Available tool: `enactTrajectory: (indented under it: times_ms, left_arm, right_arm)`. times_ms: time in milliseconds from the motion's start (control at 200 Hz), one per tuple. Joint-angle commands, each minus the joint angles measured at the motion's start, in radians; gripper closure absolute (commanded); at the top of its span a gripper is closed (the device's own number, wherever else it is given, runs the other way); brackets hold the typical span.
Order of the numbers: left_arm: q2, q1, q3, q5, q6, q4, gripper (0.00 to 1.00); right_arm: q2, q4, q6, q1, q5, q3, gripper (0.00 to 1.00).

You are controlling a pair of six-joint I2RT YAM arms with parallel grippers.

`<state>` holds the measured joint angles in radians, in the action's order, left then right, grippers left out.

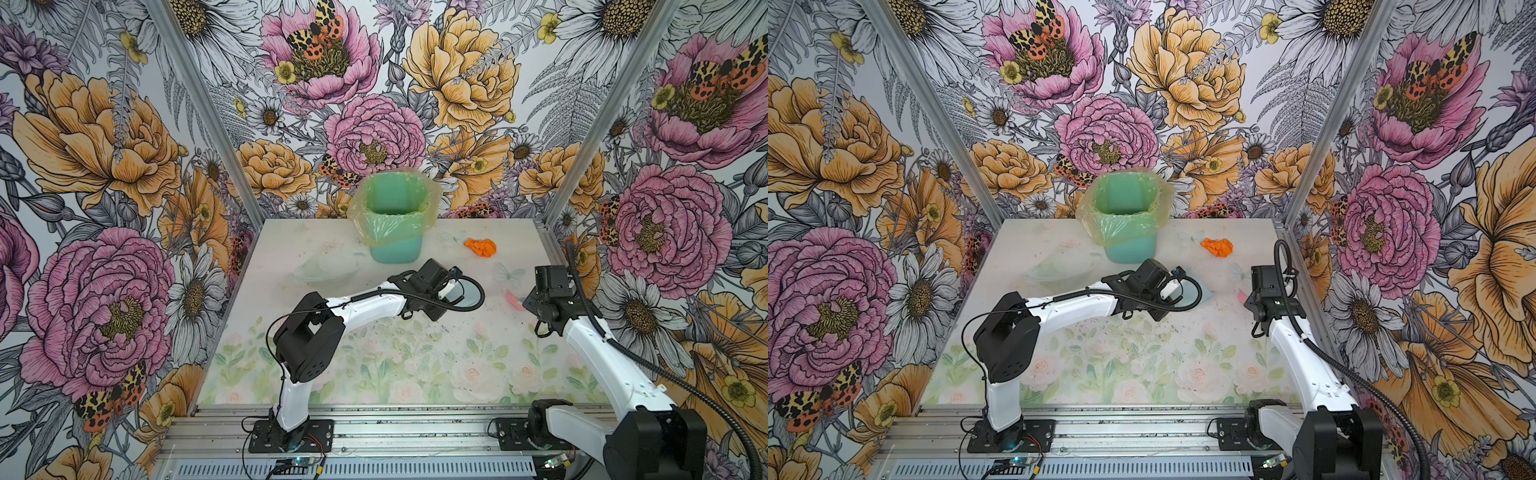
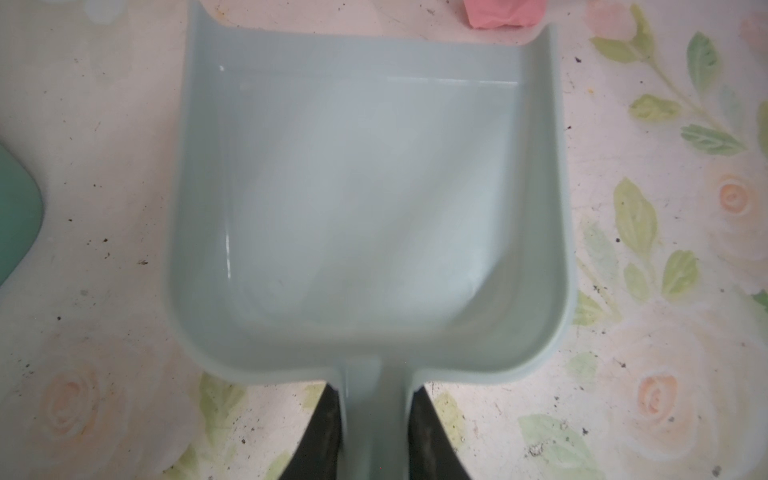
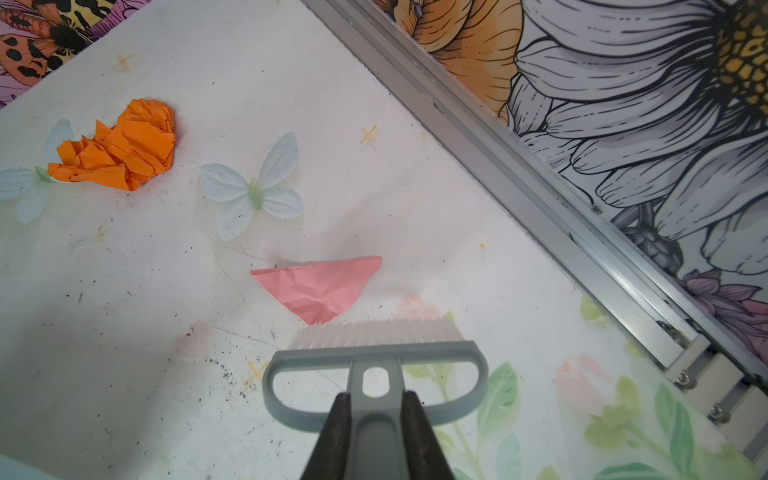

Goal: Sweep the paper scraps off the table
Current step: 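Set the dustpan beside the pink scrap while the right gripper positions the brush, then sweep the pink scrap into the dustpan with the brush in the right gripper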

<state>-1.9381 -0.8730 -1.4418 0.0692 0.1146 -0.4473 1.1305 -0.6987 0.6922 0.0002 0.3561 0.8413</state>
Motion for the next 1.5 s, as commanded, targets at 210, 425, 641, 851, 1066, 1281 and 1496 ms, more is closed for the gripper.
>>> enactTrajectory:
  times_ms: [210,425,641,851,1066,1281,1496]
  left_arm:
    - [-0.042,0.002,0.006,0.047,0.018,0.025,1.00]
    - [-0.073,0.002,-0.004,0.034,0.007,0.026,1.00]
    - [-0.094,0.001,-0.009,0.031,-0.004,0.024,1.00]
    - [-0.107,0.001,-0.020,0.027,-0.003,0.015,1.00]
    - [-0.124,-0.009,-0.017,0.054,0.013,0.006,1.00]
    - [-0.140,-0.039,-0.033,0.079,0.065,-0.020,1.00]
    - [-0.149,-0.065,-0.050,0.105,0.097,-0.044,1.00]
  right_arm:
    - [0.045,0.066,0.016,-0.038,0.019,0.029,0.97]
    - [0.085,0.094,0.012,-0.055,-0.022,0.018,0.97]
    - [0.122,0.119,0.006,-0.059,-0.049,0.018,0.96]
    - [0.134,0.128,-0.003,-0.062,-0.052,0.018,0.96]
    - [0.151,0.130,-0.010,-0.065,-0.051,0.017,0.96]
    - [0.170,0.130,-0.007,-0.066,-0.062,0.000,0.96]
    - [0.231,0.135,-0.016,-0.065,-0.098,0.005,0.96]
